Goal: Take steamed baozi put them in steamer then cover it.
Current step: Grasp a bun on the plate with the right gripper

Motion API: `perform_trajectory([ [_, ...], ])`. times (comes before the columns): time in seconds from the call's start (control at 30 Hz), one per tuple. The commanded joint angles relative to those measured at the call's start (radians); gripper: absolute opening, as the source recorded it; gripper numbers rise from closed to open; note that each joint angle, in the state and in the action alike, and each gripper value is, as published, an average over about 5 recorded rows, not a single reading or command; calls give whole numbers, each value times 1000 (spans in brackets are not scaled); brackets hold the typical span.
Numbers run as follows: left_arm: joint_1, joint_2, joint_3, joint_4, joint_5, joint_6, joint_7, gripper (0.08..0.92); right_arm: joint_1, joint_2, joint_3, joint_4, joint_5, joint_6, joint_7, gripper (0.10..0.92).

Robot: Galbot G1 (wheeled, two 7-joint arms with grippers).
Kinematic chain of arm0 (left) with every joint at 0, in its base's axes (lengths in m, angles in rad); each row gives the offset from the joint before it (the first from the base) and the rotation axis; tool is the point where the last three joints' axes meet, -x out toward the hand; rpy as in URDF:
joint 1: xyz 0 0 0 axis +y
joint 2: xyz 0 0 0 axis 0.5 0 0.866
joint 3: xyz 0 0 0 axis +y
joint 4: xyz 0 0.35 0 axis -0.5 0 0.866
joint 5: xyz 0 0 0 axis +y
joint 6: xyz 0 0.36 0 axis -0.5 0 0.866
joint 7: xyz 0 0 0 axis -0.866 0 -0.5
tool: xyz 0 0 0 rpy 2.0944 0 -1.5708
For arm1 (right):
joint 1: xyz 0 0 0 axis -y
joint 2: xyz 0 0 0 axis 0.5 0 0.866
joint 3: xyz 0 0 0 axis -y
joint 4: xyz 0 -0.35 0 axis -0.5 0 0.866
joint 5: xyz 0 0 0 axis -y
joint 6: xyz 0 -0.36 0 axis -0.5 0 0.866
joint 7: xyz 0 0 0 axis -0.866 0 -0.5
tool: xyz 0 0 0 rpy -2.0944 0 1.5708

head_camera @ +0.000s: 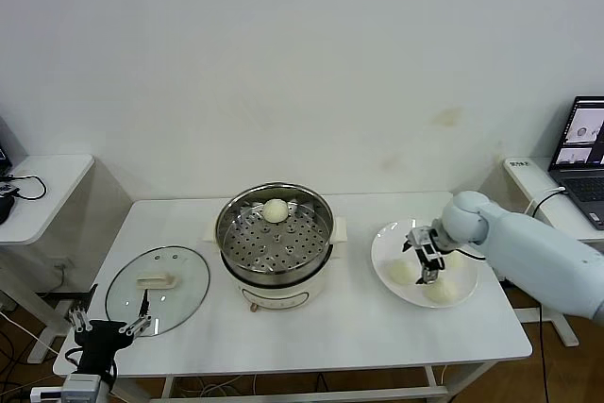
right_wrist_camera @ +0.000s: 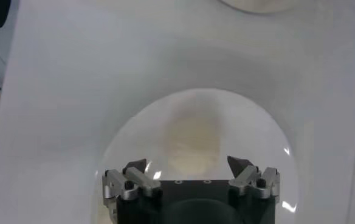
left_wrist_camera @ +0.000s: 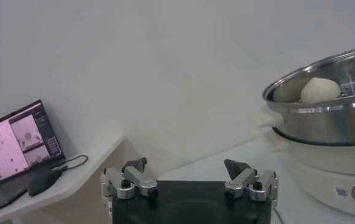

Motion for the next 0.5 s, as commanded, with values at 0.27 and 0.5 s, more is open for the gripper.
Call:
perform_trajectory([
  [0.27,-2,-5,-5,4,-1,1,0,823,-46,97,24,-135,-49,-6,0,803],
  [0.5,-3,-7,-7,2,-1,1,0,823,-43,103,28,-144,-50,-13,-7,720],
])
